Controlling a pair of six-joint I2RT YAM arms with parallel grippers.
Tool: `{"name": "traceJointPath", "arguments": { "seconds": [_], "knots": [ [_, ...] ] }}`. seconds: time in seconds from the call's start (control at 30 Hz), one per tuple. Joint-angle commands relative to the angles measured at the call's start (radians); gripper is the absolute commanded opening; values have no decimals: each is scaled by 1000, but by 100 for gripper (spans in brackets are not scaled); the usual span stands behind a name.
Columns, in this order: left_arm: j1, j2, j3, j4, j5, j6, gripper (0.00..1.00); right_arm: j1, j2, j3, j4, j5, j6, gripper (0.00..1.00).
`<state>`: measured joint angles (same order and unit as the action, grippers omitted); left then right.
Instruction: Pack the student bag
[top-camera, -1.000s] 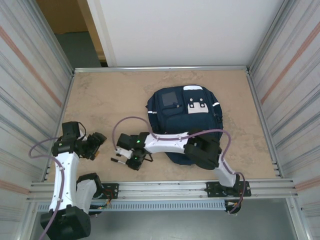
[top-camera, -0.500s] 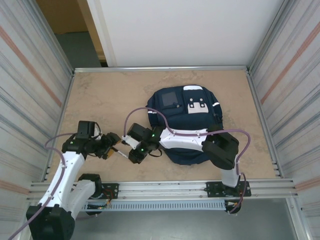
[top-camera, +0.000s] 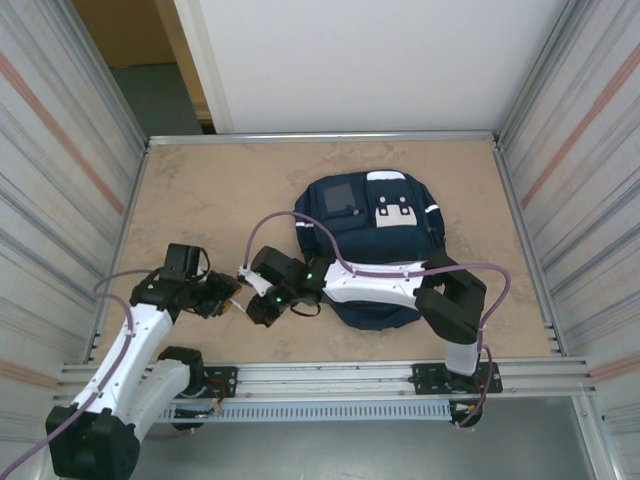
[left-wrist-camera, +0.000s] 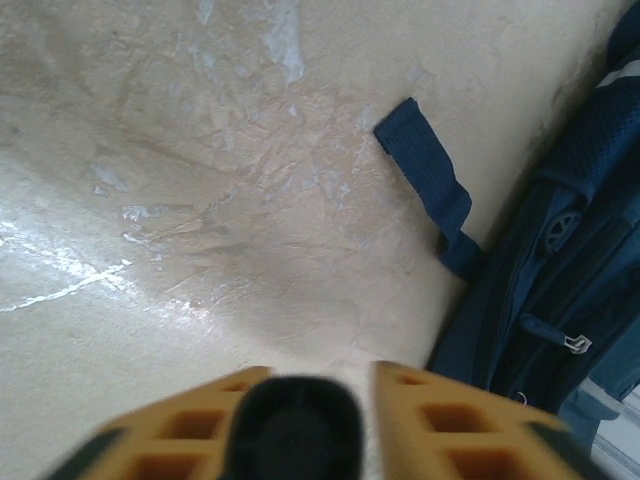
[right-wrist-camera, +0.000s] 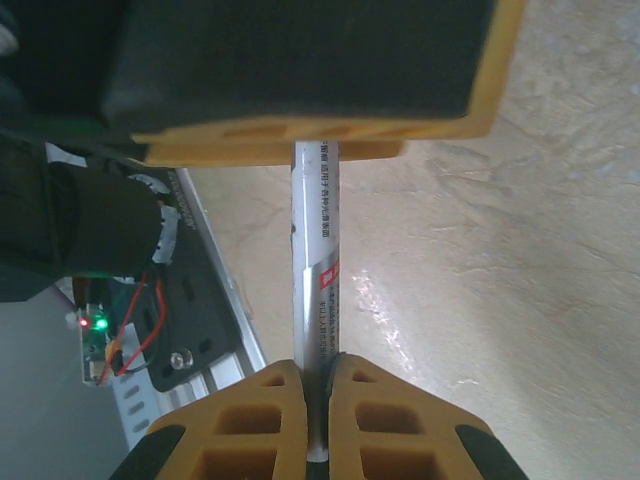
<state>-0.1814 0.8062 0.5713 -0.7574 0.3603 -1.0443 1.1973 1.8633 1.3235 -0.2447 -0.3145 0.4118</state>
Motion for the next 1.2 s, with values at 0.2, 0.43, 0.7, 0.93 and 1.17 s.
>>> {"name": "traceJointPath", "arguments": {
  "seconds": [0.2,0.43,0.7,0.93,1.17],
  "knots": [
    [-49,-36,18,-17,-42,-43,4,-4,-115,-77,54,8,2,33],
    [-137,-13,54,1,-41,-28,3,-112,-158,-176,164,-271,124,56],
    [-217,8,23,185,65,-97,4,-132,-69,-223,447,-466,362,48],
    [-230,-5,21,181,60,-103,3,-133,-118,-202,285,-372,284,53],
    [-245,2,38,189,60,-111,3,-121,-111,-205,250,-370,252,49]
  ]
}}
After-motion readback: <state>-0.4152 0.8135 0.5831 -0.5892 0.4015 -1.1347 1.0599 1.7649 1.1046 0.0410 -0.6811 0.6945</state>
